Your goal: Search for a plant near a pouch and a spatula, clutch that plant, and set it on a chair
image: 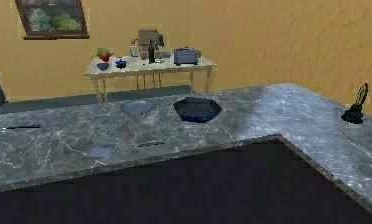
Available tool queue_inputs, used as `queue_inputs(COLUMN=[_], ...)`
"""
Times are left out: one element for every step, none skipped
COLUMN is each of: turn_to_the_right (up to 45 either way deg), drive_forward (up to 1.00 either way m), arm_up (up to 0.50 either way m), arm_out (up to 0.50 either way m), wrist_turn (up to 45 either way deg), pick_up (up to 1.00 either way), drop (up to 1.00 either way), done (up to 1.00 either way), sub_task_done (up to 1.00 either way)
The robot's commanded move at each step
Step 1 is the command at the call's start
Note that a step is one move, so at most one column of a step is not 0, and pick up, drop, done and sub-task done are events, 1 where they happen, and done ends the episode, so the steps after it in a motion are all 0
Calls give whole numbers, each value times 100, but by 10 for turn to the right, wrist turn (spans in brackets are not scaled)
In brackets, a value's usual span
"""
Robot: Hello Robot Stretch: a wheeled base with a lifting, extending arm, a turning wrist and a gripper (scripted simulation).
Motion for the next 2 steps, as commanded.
queue_inputs(turn_to_the_right=[0, 0], drive_forward=[0, 0], arm_up=[0, 0], arm_out=[0, 0], wrist_turn=[450, 390], pick_up=[0, 0], drop=[0, 0], done=[0, 0], sub_task_done=[0, 0])
